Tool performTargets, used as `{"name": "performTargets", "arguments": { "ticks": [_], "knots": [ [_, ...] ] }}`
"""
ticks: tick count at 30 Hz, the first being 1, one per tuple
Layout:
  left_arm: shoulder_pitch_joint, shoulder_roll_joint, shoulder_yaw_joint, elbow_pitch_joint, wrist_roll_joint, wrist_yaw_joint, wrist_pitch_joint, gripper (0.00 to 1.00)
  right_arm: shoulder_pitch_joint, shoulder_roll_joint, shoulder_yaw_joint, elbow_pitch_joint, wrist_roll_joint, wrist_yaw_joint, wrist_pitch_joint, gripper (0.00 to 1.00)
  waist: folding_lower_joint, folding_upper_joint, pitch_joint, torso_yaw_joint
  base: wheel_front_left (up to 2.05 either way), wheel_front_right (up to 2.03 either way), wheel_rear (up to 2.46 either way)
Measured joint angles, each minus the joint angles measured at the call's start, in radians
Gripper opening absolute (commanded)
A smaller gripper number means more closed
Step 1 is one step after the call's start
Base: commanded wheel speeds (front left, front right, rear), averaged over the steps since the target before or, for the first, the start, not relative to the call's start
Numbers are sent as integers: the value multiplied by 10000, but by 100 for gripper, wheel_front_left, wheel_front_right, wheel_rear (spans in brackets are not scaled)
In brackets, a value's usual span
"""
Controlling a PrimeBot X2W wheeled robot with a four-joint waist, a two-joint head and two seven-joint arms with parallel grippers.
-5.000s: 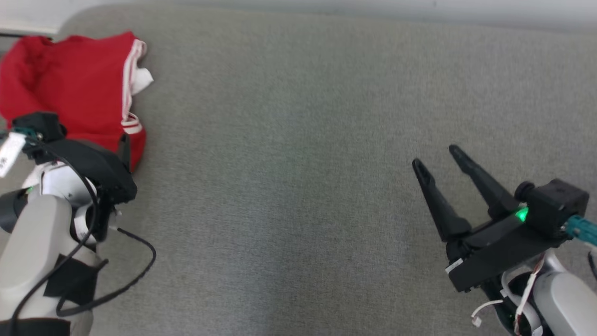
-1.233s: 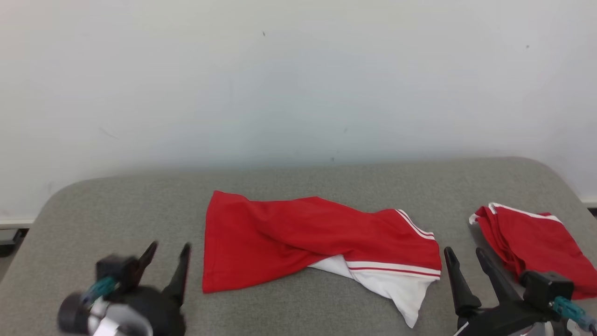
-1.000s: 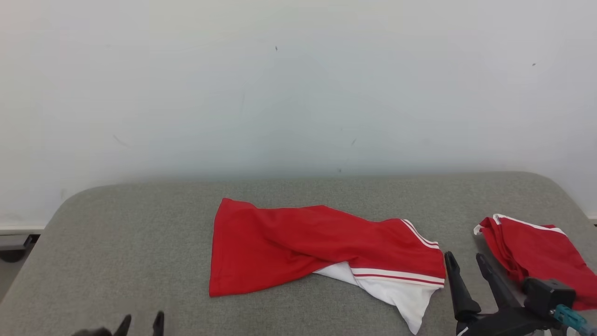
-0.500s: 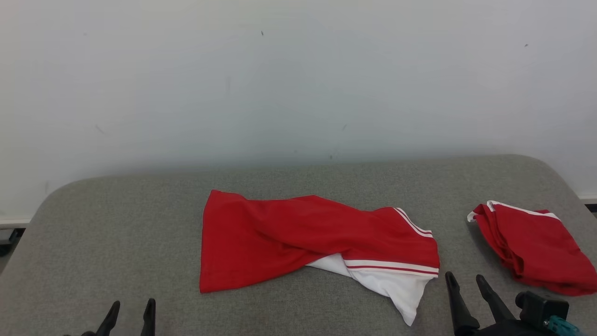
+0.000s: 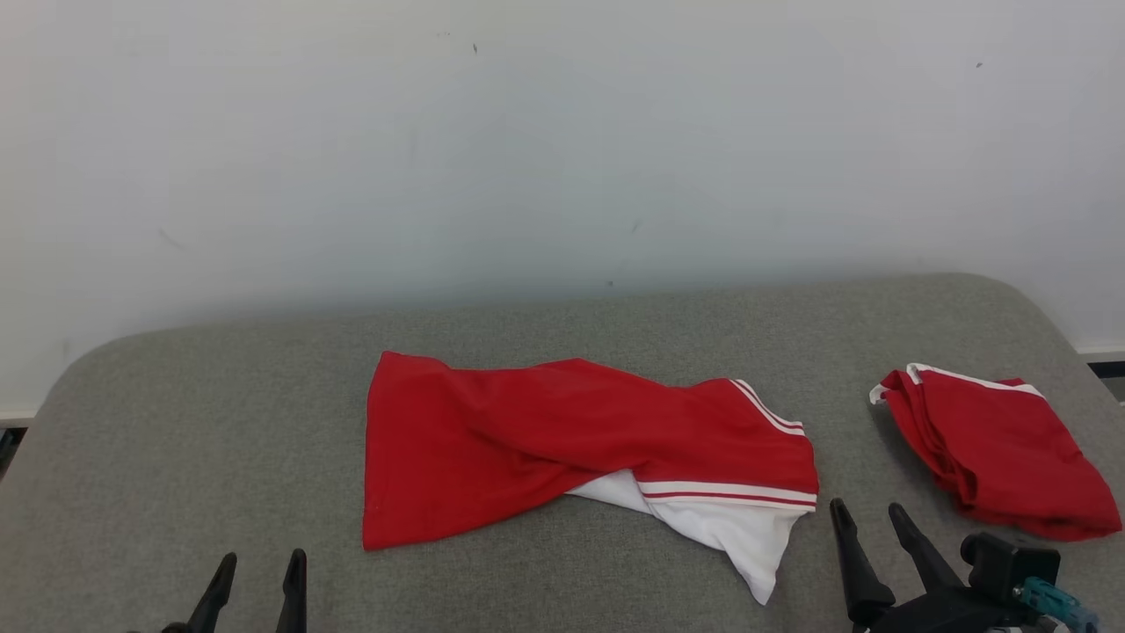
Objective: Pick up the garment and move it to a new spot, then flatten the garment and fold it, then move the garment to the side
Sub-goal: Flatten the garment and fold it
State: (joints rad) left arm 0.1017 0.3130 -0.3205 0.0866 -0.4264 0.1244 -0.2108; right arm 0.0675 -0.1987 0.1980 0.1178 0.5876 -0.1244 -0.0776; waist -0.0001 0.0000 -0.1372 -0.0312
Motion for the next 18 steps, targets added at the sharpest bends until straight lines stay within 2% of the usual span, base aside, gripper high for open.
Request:
{"name": "performTargets", "arguments": {
  "ticks": [6, 10, 16, 18],
  "knots": [
    [-72, -117, 207, -497, 418, 0, 497, 100, -5, -71, 84, -19, -228, -2, 284, 100, 1, 0, 125, -60, 0, 0, 0],
    [-800, -186, -88, -399, 458, 0, 1131, 100, -329, -311, 428, 102, -489, -2, 803, 100, 1, 0, 274, -41, 0, 0, 0],
    [-2619, -291, -410, 1131, 290, -36, 2554, 100, -918, -556, 1260, 744, -809, 25, 2134, 100, 2, 0, 581, -38, 0, 0, 0],
    [-2934, -253, -633, 1850, 359, -236, 3101, 100, -1044, -581, 1459, 976, -926, 25, 2596, 100, 2, 0, 702, -71, 0, 0, 0]
  ]
}}
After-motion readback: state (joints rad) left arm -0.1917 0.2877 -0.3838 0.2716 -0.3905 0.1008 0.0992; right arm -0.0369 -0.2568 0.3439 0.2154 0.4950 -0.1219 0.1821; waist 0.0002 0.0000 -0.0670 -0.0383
